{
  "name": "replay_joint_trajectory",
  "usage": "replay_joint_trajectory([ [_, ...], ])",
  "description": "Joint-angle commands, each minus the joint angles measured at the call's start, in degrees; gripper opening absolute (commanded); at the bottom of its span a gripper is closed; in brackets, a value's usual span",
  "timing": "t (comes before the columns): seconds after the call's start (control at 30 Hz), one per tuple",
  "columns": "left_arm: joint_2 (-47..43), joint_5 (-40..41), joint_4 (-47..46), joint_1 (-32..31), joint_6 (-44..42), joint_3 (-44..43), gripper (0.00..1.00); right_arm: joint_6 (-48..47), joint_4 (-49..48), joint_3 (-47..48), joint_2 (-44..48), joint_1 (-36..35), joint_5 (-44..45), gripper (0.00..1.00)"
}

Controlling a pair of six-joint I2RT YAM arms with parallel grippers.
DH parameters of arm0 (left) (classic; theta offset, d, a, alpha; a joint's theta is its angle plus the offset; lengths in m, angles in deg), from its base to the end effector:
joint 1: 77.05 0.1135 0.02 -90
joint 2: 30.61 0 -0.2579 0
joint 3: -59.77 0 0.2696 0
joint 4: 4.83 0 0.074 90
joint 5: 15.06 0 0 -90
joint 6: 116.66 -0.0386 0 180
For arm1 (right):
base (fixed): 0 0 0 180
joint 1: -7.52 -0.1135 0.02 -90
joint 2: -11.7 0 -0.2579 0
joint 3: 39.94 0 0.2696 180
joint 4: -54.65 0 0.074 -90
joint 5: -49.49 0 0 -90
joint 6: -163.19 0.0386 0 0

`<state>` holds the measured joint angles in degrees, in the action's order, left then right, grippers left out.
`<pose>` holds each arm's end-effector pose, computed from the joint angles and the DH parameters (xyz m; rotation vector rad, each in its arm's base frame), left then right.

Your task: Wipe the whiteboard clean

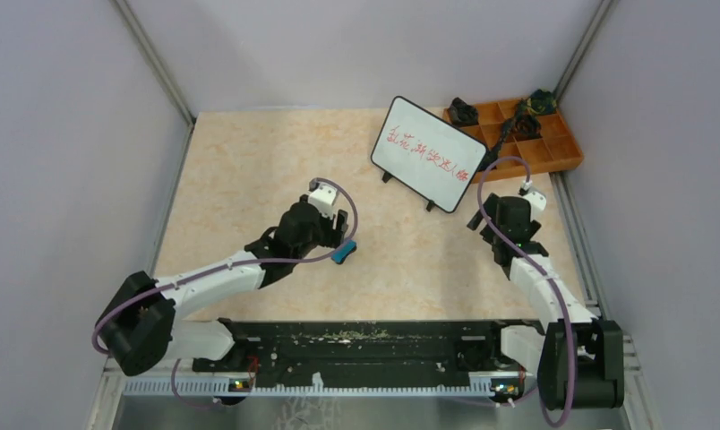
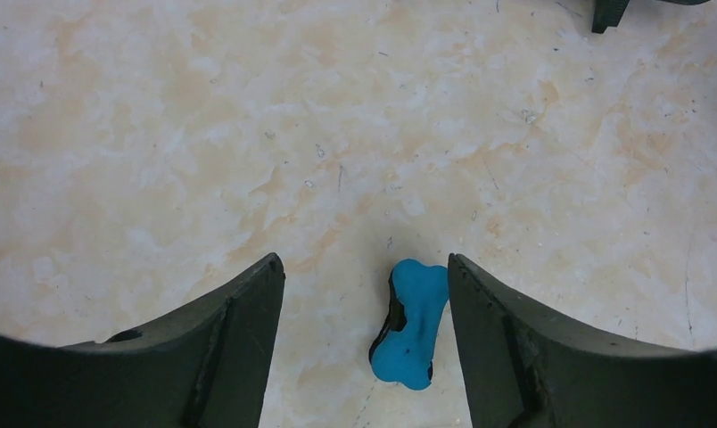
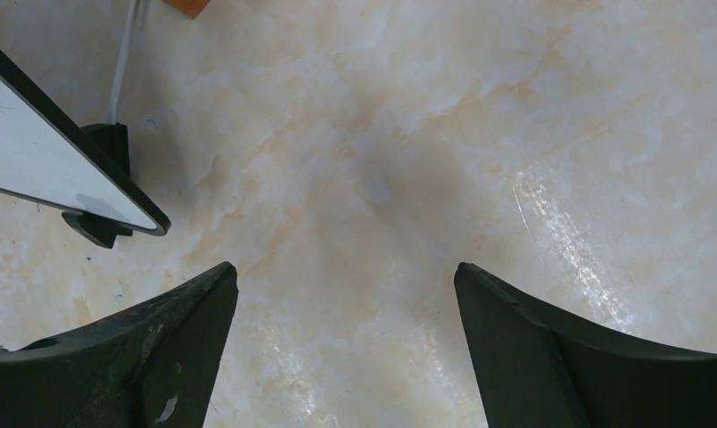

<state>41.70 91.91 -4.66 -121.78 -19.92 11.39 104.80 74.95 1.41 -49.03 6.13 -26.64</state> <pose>0.2135 -0.1956 0.2046 0.4621 1.9289 -0.2903 0.2342 -0.0036 0.1778 0.7062 2.1254 0.0375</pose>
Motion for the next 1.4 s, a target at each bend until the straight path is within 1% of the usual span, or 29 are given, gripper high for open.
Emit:
replay_joint_trajectory([
  [0.0,1.0,-1.5,5.8,0.4,-0.2,-4.3,0.73,0.9,0.6,2.0,4.1,-0.2,0.7,0.92],
  [0.03,1.2,-1.6,6.6,0.3,-0.2,-4.9,0.72,0.7,0.6,1.9,5.3,-0.3,-0.2,0.93],
  [0.17,3.1,-3.4,16.3,0.3,-0.2,-9.7,0.70,-1.3,2.1,2.3,8.4,-0.3,-6.0,0.92],
  [0.4,8.7,-6.9,30.4,0.2,-0.5,-17.3,0.65,-2.4,6.1,4.2,9.2,-0.2,-9.3,0.91],
  [0.6,12.2,-8.6,35.3,-0.4,-1.0,-18.8,0.62,-2.1,5.7,3.8,10.5,-0.2,-11.1,0.91],
  [0.7,13.8,-9.8,35.7,-0.6,-0.9,-19.1,0.60,-2.2,5.8,3.9,11.0,-0.3,-11.5,0.91],
  [0.93,15.6,-12.5,31.7,-0.6,-2.3,-17.8,0.61,-2.3,6.0,3.8,11.2,-0.3,-12.1,0.91],
  [1.1,18.0,-14.2,30.7,-0.6,-3.4,-18.5,0.60,-2.3,5.6,3.6,10.9,-0.3,-12.1,0.91],
  [1.37,21.5,-13.9,29.5,-0.6,-4.8,-19.6,0.57,-2.2,5.4,3.4,10.7,-0.2,-12.3,0.90],
])
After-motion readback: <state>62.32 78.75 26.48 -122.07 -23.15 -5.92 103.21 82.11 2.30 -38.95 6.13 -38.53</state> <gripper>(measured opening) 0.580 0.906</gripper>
